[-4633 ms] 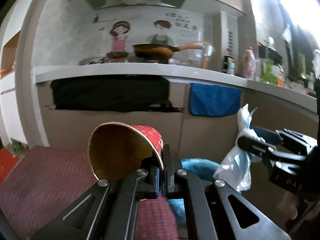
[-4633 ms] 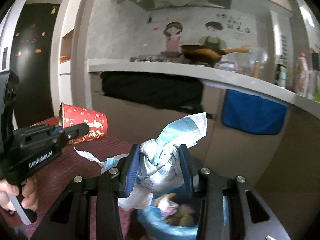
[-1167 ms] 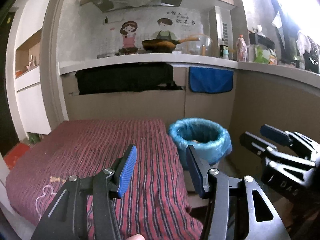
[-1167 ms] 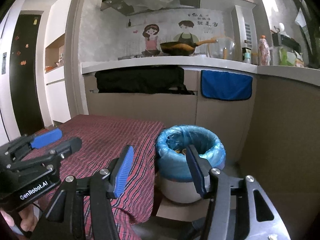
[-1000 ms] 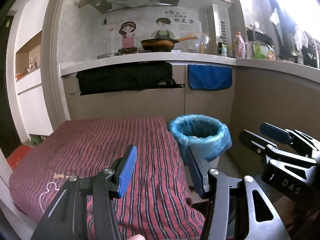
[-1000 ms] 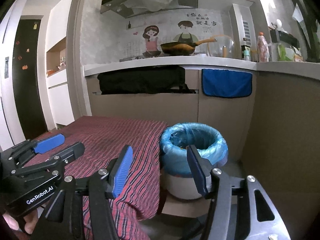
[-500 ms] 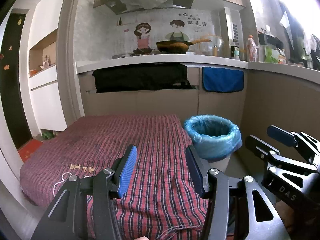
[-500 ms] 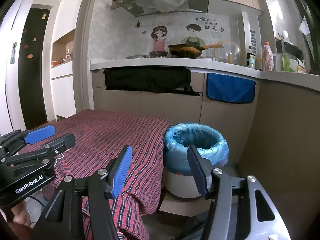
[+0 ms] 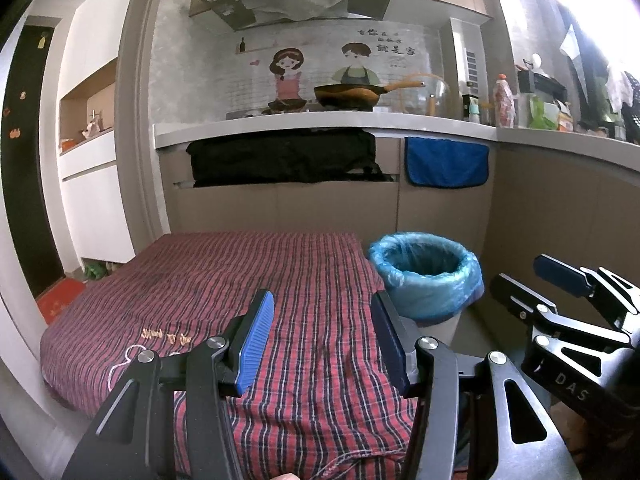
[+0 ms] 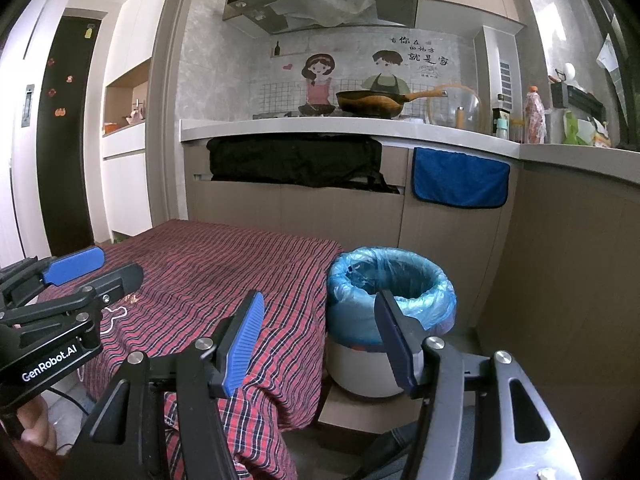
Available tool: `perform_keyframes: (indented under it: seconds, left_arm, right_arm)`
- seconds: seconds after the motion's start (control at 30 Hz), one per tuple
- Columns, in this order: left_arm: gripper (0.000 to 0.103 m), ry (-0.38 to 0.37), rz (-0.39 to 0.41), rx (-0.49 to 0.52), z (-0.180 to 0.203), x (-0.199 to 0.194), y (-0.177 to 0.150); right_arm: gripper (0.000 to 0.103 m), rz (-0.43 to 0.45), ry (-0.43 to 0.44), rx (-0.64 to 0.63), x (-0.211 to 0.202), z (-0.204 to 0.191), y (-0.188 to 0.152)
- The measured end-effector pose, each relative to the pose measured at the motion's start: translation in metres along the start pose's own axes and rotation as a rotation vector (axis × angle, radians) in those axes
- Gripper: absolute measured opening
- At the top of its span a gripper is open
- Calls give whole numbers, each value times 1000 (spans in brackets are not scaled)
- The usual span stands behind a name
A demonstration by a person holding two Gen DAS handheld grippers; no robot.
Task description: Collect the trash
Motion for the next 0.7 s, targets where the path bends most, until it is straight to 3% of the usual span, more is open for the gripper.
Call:
perform_keyframes:
  seconds: [0.7]
  left_arm:
    - [52,-3,-3,3,4,1,1]
  right_arm:
    - [55,-1,0,0,-1,-1,0]
Point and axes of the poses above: each gripper's, at about its wrist camera, not at the fingertips, and x roughly the way its jaws point, z to its right, y to its top, the point moved 9 cm from there along x, roughly the way its jaws point, and after that the axes turned 2 degrees about -y, right-handed, at the moved point
